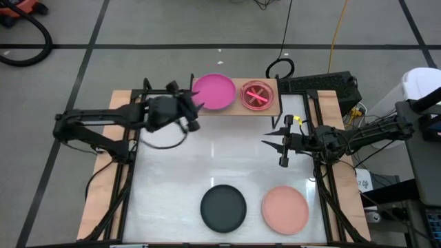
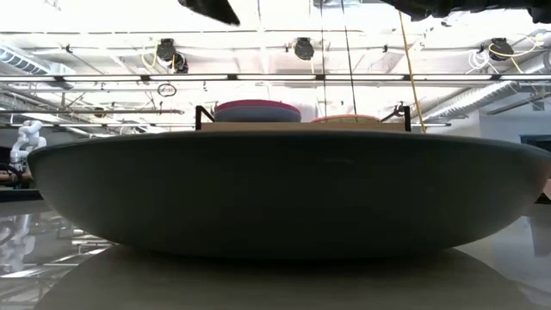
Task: Place and stack plates onto a shelf
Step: Stack the light orange plate on top of the pink plate on the shelf
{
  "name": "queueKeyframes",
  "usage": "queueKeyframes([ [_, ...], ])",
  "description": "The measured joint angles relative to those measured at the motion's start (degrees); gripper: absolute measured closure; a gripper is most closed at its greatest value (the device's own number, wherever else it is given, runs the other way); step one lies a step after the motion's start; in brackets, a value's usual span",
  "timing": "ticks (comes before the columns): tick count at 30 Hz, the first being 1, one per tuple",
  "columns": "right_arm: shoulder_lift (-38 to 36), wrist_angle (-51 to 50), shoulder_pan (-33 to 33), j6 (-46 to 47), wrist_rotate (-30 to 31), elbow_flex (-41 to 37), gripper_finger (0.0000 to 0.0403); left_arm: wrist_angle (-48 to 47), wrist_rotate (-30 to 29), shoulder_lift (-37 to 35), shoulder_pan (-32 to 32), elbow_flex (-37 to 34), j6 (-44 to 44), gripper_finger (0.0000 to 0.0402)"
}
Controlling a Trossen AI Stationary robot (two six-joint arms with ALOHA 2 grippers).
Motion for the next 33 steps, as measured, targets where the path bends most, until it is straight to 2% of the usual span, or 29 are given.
queueKeyframes([
  [5,0.0,-1.0,0.0,1.0,0.0,0.0,0.031,-7.1,2.7,-6.6,-9.1,-0.6,-13.3,0.0199],
  [8,0.0,-1.9,0.0,1.3,0.2,0.0,0.031,-5.4,-0.2,-9.4,-16.6,-5.7,-19.2,0.021],
  [11,0.4,-2.1,0.0,1.6,1.5,0.0,0.031,11.0,-5.8,-10.1,-22.7,-15.9,-21.1,0.0227],
  [16,2.8,1.9,0.0,2.2,1.4,0.5,0.031,46.7,-5.9,-7.7,-27.9,-33.7,-16.9,0.0246],
  [18,4.2,0.6,-0.1,4.2,1.4,2.2,0.0309,57.4,-6.2,-7.1,-28.3,-38.6,-15.1,0.0247],
  [21,7.7,-7.4,-0.9,6.5,1.4,7.8,0.0306,65.7,-6.5,-7.6,-27.7,-42.2,-14.9,0.0247],
  [26,15.6,-30.4,-1.9,10.8,-0.1,22.3,0.0303,65.4,-6.4,-8.7,-27.4,-43.1,-15.0,0.0247],
  [30,22.6,-44.6,-2.4,15.1,-10.8,32.1,0.0303,64.1,-6.2,-8.7,-27.4,-43.1,-14.9,0.0247],
  [33,27.2,-50.5,-2.4,17.9,-20.8,35.2,0.0303,63.5,-6.2,-8.7,-27.4,-43.1,-15.6,0.0247],
])
